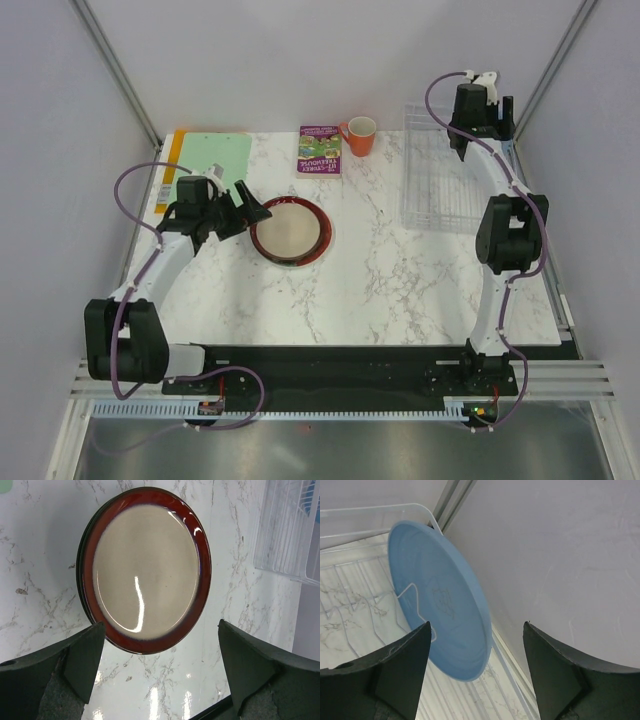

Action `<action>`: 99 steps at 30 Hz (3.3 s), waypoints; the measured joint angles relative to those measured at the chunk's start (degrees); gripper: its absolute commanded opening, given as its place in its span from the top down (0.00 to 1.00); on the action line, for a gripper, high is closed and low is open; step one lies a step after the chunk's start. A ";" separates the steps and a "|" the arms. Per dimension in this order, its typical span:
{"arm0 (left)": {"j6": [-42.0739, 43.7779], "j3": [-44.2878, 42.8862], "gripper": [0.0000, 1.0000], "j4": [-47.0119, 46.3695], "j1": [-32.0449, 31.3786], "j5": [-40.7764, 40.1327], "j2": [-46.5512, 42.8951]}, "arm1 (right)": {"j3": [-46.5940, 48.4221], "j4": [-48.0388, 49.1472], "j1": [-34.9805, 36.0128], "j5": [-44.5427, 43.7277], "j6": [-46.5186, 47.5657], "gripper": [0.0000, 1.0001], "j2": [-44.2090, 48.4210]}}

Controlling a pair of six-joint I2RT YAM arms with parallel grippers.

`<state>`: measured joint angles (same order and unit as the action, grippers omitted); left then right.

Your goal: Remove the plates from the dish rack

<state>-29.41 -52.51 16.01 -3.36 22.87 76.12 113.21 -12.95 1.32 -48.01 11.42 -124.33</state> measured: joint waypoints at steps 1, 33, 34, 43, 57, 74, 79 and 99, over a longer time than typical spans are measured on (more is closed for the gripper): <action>-0.02 0.00 0.00 -0.11 0.00 0.07 0.28 | -0.59 0.72 -0.15 -0.26 0.42 0.19 0.11; -0.11 0.42 0.00 -5.31 0.00 3.19 4.90 | 2.10 -3.17 -5.20 8.35 -0.87 1.00 -4.46; -0.11 0.42 0.00 -5.57 0.00 3.26 4.90 | 1.95 -2.67 -4.79 7.37 -0.24 1.00 -4.46; -0.17 1.18 0.00 -5.97 0.00 4.46 4.90 | -5.88 13.49 1.05 -7.56 10.73 1.00 -2.99; -0.70 3.26 0.00 -6.43 0.00 6.05 3.54 | -14.10 24.00 0.61 -12.85 15.30 1.00 9.84; -4.79 4.59 0.00 -15.93 0.00 17.55 -0.92 | -26.51 -7.91 8.81 37.59 -22.67 1.00 41.77; -6.45 6.60 0.00 -20.39 -0.48 19.71 -2.45 | -33.29 -9.49 11.28 51.56 -28.74 1.00 47.17; -12.11 8.15 0.52 -31.17 -12.02 17.09 -3.21 | -42.34 -8.24 27.85 64.22 -38.77 1.00 50.01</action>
<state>-41.52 -44.36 -15.16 -15.38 39.97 72.90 70.87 -21.19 29.17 16.21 -27.35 -74.32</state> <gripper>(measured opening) 0.847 0.177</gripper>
